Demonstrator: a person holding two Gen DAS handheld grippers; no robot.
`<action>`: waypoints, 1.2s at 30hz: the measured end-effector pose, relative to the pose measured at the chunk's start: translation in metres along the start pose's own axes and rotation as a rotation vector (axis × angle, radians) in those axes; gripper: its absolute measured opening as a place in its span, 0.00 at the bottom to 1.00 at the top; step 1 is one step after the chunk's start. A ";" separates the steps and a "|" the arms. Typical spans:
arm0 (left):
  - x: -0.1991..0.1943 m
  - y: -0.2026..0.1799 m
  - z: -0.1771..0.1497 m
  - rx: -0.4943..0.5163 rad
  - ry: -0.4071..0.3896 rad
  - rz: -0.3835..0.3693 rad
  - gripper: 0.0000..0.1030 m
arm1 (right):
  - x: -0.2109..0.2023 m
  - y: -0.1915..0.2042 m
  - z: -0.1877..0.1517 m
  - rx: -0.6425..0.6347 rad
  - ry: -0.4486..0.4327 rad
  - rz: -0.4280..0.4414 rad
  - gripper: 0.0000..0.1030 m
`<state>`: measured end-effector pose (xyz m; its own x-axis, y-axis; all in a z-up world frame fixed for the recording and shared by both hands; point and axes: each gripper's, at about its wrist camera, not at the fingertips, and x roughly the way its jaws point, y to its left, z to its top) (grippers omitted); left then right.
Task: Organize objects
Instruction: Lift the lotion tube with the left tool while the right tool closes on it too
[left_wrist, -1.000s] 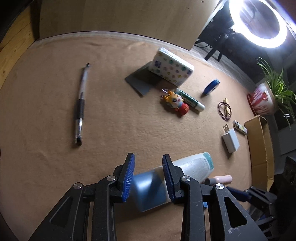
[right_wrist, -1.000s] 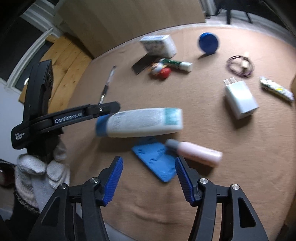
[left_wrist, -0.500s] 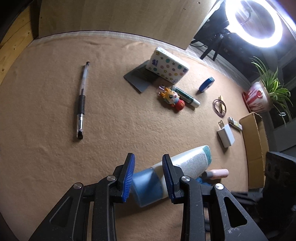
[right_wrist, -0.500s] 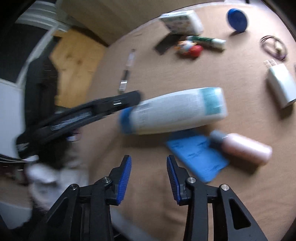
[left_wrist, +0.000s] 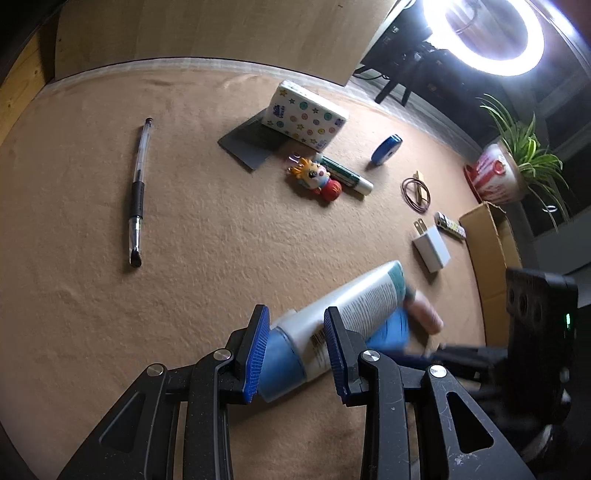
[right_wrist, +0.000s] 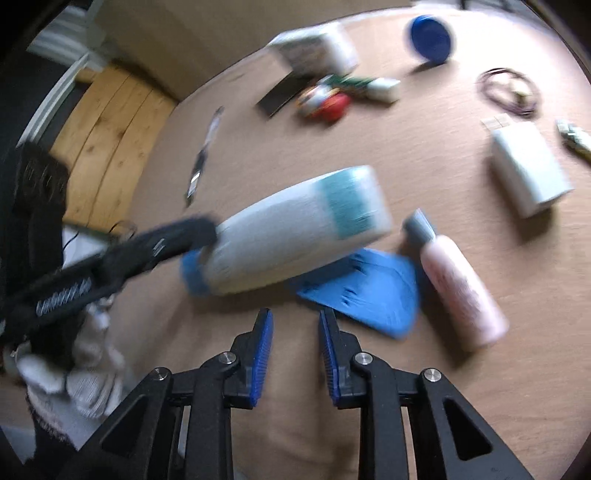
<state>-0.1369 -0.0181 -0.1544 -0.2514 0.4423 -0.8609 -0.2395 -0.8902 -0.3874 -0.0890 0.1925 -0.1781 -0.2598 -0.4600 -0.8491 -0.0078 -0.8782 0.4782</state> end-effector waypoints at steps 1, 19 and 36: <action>0.000 0.000 -0.001 0.003 0.003 -0.005 0.32 | -0.003 -0.004 0.003 0.012 -0.011 -0.013 0.22; 0.024 -0.055 -0.067 0.085 0.153 -0.166 0.36 | -0.013 -0.034 -0.005 0.149 0.003 0.121 0.45; 0.025 -0.075 -0.072 0.158 0.102 -0.030 0.56 | -0.008 -0.017 -0.014 0.073 0.039 0.071 0.45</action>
<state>-0.0582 0.0519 -0.1709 -0.1475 0.4479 -0.8818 -0.3914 -0.8453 -0.3638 -0.0731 0.2092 -0.1825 -0.2241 -0.5270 -0.8198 -0.0617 -0.8319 0.5516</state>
